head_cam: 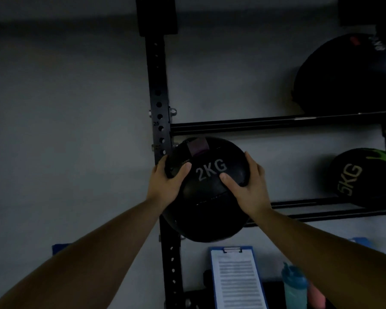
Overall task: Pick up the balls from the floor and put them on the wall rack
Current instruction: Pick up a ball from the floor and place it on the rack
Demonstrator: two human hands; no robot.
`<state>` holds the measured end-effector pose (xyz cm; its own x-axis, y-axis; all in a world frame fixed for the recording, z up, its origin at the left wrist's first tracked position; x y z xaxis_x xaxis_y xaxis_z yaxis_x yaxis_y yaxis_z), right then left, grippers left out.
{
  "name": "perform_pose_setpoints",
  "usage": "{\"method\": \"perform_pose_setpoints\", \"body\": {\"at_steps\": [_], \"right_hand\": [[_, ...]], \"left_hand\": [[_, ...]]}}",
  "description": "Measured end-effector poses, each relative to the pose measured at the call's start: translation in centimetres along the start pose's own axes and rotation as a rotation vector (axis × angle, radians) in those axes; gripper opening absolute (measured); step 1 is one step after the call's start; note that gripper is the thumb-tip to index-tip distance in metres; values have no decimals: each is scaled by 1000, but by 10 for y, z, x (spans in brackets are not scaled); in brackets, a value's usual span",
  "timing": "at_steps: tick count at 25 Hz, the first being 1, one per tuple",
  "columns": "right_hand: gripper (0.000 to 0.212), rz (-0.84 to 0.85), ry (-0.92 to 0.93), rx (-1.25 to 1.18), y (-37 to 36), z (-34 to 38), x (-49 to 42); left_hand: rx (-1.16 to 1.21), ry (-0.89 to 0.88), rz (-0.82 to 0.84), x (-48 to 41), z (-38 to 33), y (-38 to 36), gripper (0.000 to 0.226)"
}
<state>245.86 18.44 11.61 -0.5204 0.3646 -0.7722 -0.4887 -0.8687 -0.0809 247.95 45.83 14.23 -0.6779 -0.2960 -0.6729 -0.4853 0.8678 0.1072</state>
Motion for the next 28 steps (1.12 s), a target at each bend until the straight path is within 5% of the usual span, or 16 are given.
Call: {"method": "perform_pose_setpoints", "body": {"at_steps": [5, 9, 13, 16, 22, 26, 28], "right_hand": [[102, 20, -16, -37, -50, -123, -50], [69, 51, 188, -13, -58, -143, -103], [98, 322, 685, 371, -112, -112, -105], [104, 333, 620, 513, -133, -124, -117], [95, 303, 607, 466, -129, -148, -133], [103, 469, 477, 644, -135, -151, -134], [111, 545, 353, 720, -123, -154, -125]], "left_hand": [[-277, -141, 27, -34, 51, -77, 123], [-365, -175, -13, -74, 56, -126, 112], [-153, -45, 99, -122, 66, -161, 82], [-162, -66, 65, -136, 81, -171, 44], [-175, -183, 139, -115, 94, -179, 97], [-417, -16, 303, -108, 81, -178, 132], [-519, 47, 296, -88, 79, -169, 131]]}}
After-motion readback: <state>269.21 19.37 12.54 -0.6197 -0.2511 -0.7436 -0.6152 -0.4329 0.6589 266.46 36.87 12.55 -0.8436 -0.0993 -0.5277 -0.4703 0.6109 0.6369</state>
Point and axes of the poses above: each hand's wrist, its own x-axis away from the middle knuckle, its own y-axis out of the back of the hand, z = x × y, the point moved 10 cm from there along -x, towards the middle knuckle, and after that the axes turned 11 degrees about -z, right-handed, at the moved point
